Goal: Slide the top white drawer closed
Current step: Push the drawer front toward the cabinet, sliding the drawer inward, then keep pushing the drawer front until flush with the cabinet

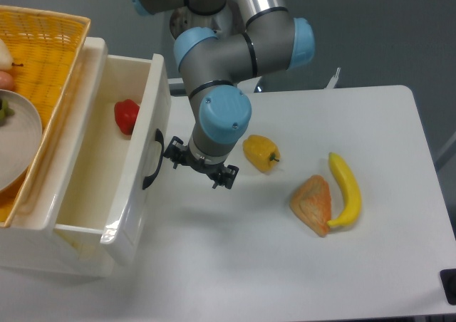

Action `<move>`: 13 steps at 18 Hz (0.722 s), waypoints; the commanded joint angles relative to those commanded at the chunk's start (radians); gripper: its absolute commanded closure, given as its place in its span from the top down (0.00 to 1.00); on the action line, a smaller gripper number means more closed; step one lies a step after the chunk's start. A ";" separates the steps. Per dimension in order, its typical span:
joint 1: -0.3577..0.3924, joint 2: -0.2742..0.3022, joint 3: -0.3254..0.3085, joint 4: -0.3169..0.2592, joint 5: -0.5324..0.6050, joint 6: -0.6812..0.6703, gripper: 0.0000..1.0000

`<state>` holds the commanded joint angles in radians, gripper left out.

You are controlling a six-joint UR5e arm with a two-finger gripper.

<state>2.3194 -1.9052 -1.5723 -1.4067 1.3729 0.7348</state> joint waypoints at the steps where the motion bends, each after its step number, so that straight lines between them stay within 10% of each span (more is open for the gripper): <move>1: -0.002 0.000 0.000 -0.002 0.000 0.000 1.00; 13: -0.049 0.005 0.000 0.002 0.000 0.000 1.00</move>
<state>2.2703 -1.9006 -1.5723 -1.4051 1.3729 0.7348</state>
